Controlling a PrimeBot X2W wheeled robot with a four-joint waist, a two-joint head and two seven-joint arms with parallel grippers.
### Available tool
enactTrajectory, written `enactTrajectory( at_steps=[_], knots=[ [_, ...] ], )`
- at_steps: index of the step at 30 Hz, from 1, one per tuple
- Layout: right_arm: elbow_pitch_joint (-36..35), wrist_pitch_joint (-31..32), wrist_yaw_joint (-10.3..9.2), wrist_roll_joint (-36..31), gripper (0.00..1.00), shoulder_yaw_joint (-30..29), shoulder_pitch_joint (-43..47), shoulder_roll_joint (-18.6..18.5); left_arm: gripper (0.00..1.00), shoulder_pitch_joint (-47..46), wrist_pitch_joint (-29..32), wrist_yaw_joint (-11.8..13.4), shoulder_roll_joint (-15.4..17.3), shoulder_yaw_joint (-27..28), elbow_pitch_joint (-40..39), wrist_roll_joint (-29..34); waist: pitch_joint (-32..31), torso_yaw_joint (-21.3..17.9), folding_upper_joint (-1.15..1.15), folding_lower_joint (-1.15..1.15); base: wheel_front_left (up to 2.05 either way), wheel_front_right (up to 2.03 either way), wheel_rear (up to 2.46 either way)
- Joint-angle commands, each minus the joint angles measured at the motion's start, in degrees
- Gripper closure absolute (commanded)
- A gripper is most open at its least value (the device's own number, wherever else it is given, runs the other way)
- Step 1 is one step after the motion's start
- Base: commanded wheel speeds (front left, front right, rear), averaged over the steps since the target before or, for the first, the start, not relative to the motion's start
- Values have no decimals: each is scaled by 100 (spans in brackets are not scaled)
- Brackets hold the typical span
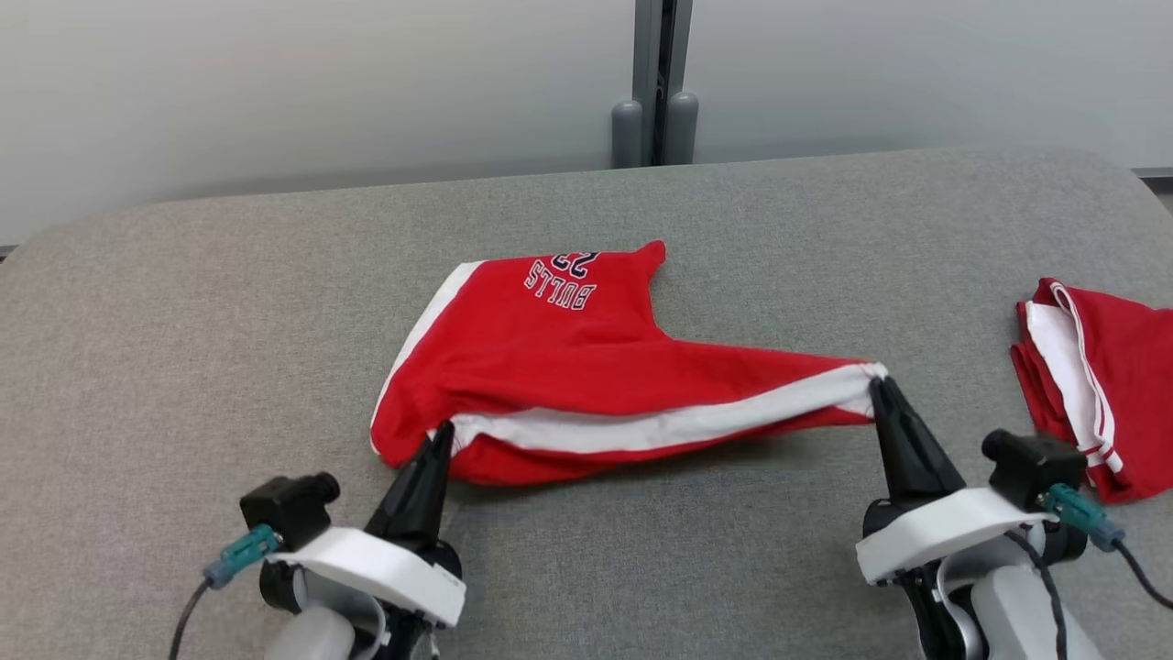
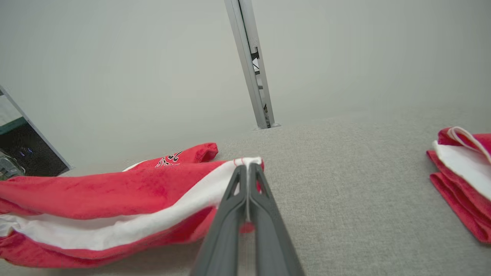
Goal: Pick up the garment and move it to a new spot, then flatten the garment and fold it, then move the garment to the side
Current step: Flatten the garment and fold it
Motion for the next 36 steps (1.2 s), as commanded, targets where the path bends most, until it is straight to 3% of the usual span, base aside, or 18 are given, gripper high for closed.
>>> enactTrajectory(
  at_steps=[1,5,6,9,14,20,23,25,29,36],
  knots=[
    [-77,4,0,21,100,-48,-113,-31,100,-185,-7,-6,96,-33,-101,-76,-34,17,0,0,0,0,0],
    [-399,3,0,-36,100,-158,-396,-32,100,-678,86,-6,629,-281,-582,-289,-101,30,0,0,0,0,0],
    [-591,4,0,-106,100,-189,-626,-31,100,-1028,288,-6,968,-378,-874,-345,-112,22,0,0,0,0,0],
    [-879,4,0,-159,100,-197,-1072,-124,100,-1606,623,-6,1452,-367,-1326,-350,-79,8,0,0,0,0,0],
    [-1209,4,0,-67,100,-139,-1976,-391,100,-2547,1271,12,1870,-213,-1818,-424,77,7,0,0,0,0,0],
    [-809,13,0,-144,100,56,-3143,-716,100,-3508,1939,207,1846,-176,-1687,-527,594,22,0,0,0,0,0],
    [-276,27,0,-186,100,151,-3781,-727,100,-4059,2172,175,1786,-353,-1322,-357,1002,15,0,0,0,0,0],
    [126,21,0,-228,100,160,-4262,-714,100,-4417,2252,141,1579,-407,-1029,-429,1304,22,0,0,0,0,0],
    [754,6,-1,-456,100,26,-5236,-627,100,-5308,1765,113,1381,-303,-249,-236,1708,-7,0,0,0,0,0],
    [218,7,-1,-1310,100,-791,-6188,-628,100,-6710,387,30,1183,-309,643,252,2026,-19,0,0,0,0,0]
  ],
)
